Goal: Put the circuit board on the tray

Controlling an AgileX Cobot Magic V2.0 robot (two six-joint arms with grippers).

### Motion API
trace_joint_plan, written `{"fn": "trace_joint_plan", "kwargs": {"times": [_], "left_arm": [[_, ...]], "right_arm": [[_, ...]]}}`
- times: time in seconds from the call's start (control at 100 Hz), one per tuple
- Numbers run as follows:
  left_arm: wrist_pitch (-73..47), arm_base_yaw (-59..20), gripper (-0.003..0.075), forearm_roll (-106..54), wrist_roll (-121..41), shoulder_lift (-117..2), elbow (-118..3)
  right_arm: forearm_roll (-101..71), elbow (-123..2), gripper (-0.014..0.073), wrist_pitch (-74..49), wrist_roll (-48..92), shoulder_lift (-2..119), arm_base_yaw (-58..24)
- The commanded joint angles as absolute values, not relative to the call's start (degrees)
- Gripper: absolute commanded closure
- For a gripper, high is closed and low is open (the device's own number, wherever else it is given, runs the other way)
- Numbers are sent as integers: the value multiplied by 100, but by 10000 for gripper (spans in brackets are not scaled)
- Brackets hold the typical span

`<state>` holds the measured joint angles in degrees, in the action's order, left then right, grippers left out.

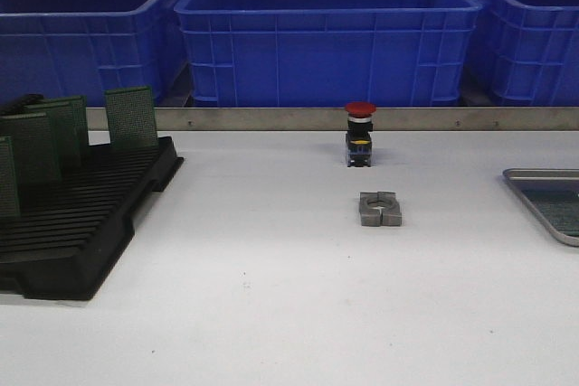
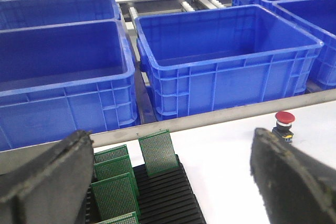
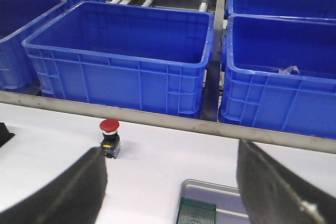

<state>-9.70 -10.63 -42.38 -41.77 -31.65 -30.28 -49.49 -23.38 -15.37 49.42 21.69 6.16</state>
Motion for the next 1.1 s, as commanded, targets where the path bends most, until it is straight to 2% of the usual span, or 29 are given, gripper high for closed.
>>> {"fn": "trace_joint_plan", "kwargs": {"times": [0.0, 0.26, 0.33, 0.42, 0.47, 0.59, 0.73, 1.09], "left_arm": [[-523, -1055, 155, -4354, -4129, -2975, -3077], [-519, -1055, 155, -4354, -4129, -2931, -3055], [-519, -1055, 158, -4354, -4129, -2931, -3055], [-519, -1055, 202, -4354, -4129, -2931, -3055], [-519, -1055, 255, -4354, -4129, -2931, -3055], [-519, -1055, 465, -4354, -4129, -2931, -3055], [-519, -1055, 736, -4354, -4129, -2931, -3055], [-519, -1055, 739, -4354, -4129, -2931, -3055]], "right_arm": [[-5091, -2324, 55, -1130, 5013, 1973, 603], [-5091, -2279, 62, -947, 5013, 1910, 603], [-5091, -2279, 109, -934, 5013, 1910, 603], [-5091, -2279, 225, -929, 5018, 1910, 603], [-5091, -2279, 306, -922, 5018, 1910, 603], [-5091, -2279, 509, -927, 5018, 1910, 603], [-5091, -2279, 666, -927, 5018, 1910, 603], [-5091, -2279, 662, -927, 5018, 1910, 603]]}}
